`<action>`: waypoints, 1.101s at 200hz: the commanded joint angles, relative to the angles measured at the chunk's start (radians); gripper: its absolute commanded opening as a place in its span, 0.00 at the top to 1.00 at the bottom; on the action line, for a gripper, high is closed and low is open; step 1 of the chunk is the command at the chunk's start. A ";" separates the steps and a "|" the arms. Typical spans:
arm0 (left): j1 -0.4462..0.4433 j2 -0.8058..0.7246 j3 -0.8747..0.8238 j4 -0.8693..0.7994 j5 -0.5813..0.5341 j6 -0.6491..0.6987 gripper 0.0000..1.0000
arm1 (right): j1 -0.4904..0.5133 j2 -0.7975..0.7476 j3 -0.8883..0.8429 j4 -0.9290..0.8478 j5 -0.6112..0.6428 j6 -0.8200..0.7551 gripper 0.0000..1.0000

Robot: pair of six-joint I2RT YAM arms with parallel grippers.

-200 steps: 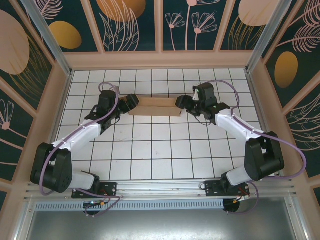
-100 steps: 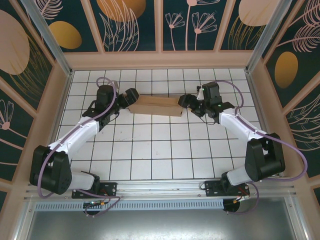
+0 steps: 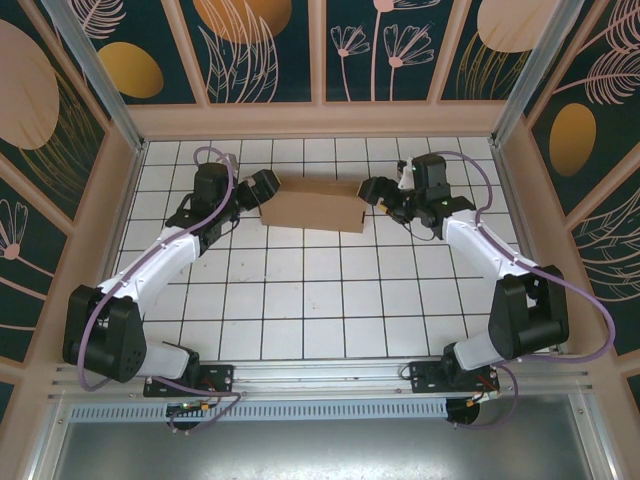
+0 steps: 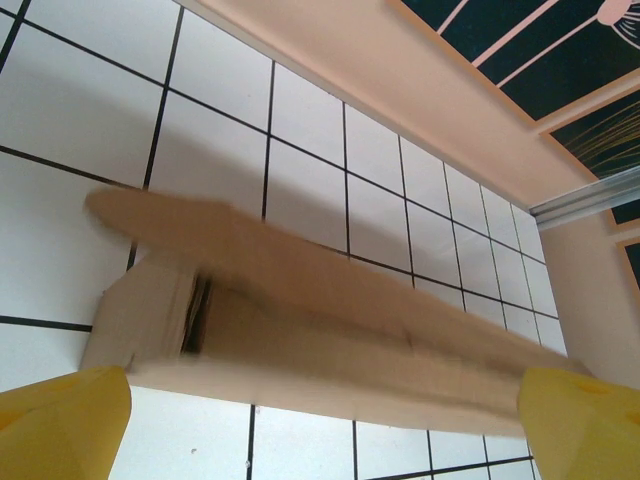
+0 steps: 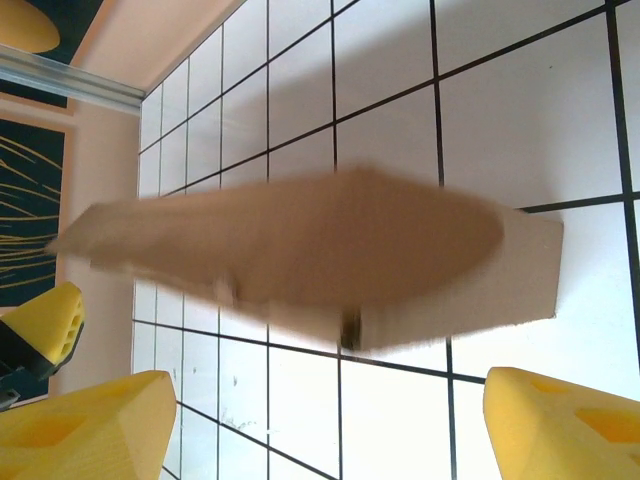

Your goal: Fold the paper box

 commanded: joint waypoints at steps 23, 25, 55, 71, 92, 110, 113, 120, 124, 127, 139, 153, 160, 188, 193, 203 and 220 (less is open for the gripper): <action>0.012 -0.003 0.036 0.017 0.025 0.022 0.01 | -0.022 0.025 0.039 0.012 -0.051 -0.011 0.19; 0.012 -0.003 0.035 0.018 0.026 0.023 0.02 | -0.022 0.025 0.038 0.014 -0.052 -0.010 0.19; 0.010 -0.027 0.024 0.022 0.019 0.031 0.02 | -0.023 0.027 0.026 0.029 -0.060 -0.021 0.19; 0.012 -0.044 0.020 0.017 0.011 0.041 0.01 | -0.024 0.017 0.017 0.033 -0.057 -0.036 0.20; 0.011 -0.079 0.026 -0.017 -0.019 0.074 0.02 | -0.024 -0.014 0.022 0.005 -0.039 -0.089 0.22; 0.012 -0.155 0.018 -0.057 -0.103 0.126 0.02 | -0.029 -0.074 0.040 -0.063 0.019 -0.169 0.23; 0.012 -0.169 0.015 -0.062 -0.120 0.134 0.02 | -0.030 -0.091 0.037 -0.067 0.032 -0.180 0.23; 0.012 -0.204 0.006 -0.071 -0.159 0.152 0.02 | -0.032 -0.125 0.028 -0.072 0.061 -0.204 0.25; 0.012 -0.222 0.003 -0.075 -0.174 0.162 0.02 | -0.034 -0.142 0.024 -0.075 0.081 -0.216 0.27; 0.012 -0.236 0.002 -0.078 -0.182 0.170 0.02 | -0.034 -0.152 0.021 -0.078 0.094 -0.229 0.28; 0.011 -0.279 0.002 -0.094 -0.192 0.196 0.02 | -0.030 -0.180 0.018 -0.088 0.125 -0.276 0.33; 0.013 -0.309 -0.029 -0.121 -0.163 0.209 0.01 | -0.027 -0.200 0.009 -0.095 0.160 -0.319 0.38; 0.013 -0.319 -0.036 -0.140 -0.152 0.212 0.01 | -0.026 -0.212 -0.004 -0.084 0.169 -0.340 0.39; 0.013 -0.363 -0.060 -0.211 -0.163 0.294 0.02 | 0.013 -0.299 -0.085 0.012 0.196 -0.478 0.40; 0.012 -0.372 -0.061 -0.219 -0.157 0.324 0.02 | 0.020 -0.314 -0.093 0.026 0.204 -0.501 0.40; 0.011 -0.380 -0.061 -0.231 -0.140 0.372 0.01 | 0.033 -0.334 -0.088 0.038 0.192 -0.539 0.38; 0.013 -0.376 -0.046 -0.246 -0.142 0.394 0.01 | 0.069 -0.331 -0.063 0.046 0.239 -0.502 0.36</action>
